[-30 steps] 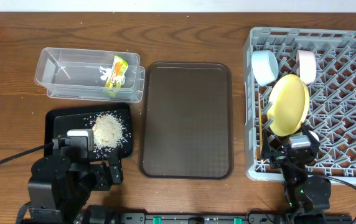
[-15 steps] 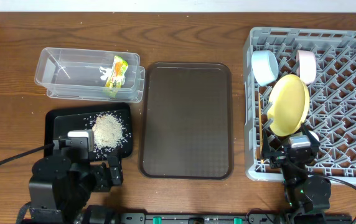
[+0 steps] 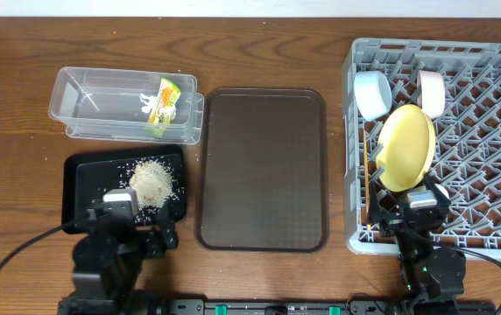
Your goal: Sort waste into correct bins and load items into the dishwasher rack
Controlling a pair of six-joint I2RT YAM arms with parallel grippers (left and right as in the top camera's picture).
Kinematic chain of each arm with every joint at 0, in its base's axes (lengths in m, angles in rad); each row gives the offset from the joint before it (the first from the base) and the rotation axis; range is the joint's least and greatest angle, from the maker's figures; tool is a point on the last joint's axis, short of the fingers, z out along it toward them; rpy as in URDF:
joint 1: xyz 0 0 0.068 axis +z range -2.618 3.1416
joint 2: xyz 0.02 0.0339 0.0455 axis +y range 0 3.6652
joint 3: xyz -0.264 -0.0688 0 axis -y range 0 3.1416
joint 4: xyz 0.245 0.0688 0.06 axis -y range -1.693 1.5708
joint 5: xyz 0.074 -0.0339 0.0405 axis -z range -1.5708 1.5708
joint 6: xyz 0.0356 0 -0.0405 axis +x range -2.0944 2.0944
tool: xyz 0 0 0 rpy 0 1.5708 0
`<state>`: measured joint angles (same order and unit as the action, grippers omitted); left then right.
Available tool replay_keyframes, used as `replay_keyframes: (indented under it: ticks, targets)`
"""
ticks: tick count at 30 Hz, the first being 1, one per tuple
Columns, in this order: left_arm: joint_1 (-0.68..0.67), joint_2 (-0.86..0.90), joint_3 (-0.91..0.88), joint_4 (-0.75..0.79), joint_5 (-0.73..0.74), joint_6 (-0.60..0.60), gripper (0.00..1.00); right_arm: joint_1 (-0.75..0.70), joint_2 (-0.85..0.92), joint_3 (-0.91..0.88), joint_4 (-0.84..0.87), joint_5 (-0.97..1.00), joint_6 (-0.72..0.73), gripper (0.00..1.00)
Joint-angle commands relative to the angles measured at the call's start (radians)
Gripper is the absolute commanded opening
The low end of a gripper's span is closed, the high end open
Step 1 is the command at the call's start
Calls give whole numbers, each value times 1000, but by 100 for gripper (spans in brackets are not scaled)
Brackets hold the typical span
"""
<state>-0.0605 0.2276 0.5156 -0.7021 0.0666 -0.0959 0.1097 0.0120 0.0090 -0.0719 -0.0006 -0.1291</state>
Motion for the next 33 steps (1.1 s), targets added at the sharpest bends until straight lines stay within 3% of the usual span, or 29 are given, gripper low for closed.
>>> replay_keyframes:
  ticks: [1,11,17,33]
  targets:
    - [5,-87,-148,126,-19,13,96,-6,-7,-3,-3,4,-10,99]
    - [5,-226,-508,638,-27,14,96,-6,-7,-3,-3,4,-10,99]
    - [5,-226,-512,636,-31,100,96,-6,-7,-3,-3,4,-10,99]
    - [5,-222,-512,636,-30,100,96,-6,-7,-3,-3,4,-10,99]
